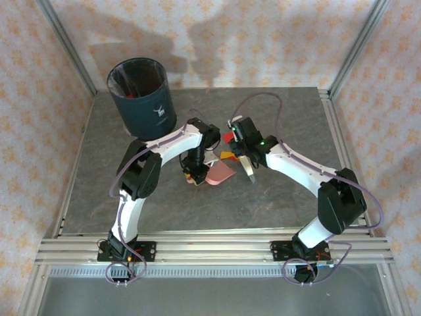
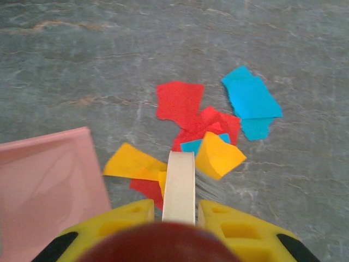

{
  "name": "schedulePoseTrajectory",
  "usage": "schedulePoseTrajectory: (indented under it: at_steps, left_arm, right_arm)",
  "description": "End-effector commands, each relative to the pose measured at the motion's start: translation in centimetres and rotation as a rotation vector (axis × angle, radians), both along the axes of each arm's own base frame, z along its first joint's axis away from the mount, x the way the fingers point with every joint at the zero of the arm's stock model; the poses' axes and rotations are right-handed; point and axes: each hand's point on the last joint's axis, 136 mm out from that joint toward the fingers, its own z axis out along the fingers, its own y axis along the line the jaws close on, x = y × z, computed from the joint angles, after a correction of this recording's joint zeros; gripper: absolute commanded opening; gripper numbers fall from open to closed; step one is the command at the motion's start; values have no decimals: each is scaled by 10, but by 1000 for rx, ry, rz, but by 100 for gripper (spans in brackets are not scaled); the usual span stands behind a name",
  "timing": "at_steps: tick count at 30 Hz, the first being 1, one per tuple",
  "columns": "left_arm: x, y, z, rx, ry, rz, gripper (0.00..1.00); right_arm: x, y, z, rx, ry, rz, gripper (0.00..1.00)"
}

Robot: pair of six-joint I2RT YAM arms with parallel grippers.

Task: Sweep away the paper scraps from the table

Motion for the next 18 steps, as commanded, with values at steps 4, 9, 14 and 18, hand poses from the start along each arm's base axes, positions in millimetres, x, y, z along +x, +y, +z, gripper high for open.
schedulePoseTrajectory:
  at_steps: [4,9,14,18]
  left_arm:
    - [4,2,0,45,29,-54,0]
    - [7,-4,0,30,34,-70,0]
    - [10,-5,2,27,22,-72,0]
    - [11,-3,3,37,9,-71,0]
  right_arm:
    - [-15,31,13,120,17,122,0]
    - [-25,39,19,161,28,166,0]
    - [-32,35,32,170,11,168,0]
    - [-33,21,44,138,-22,130,0]
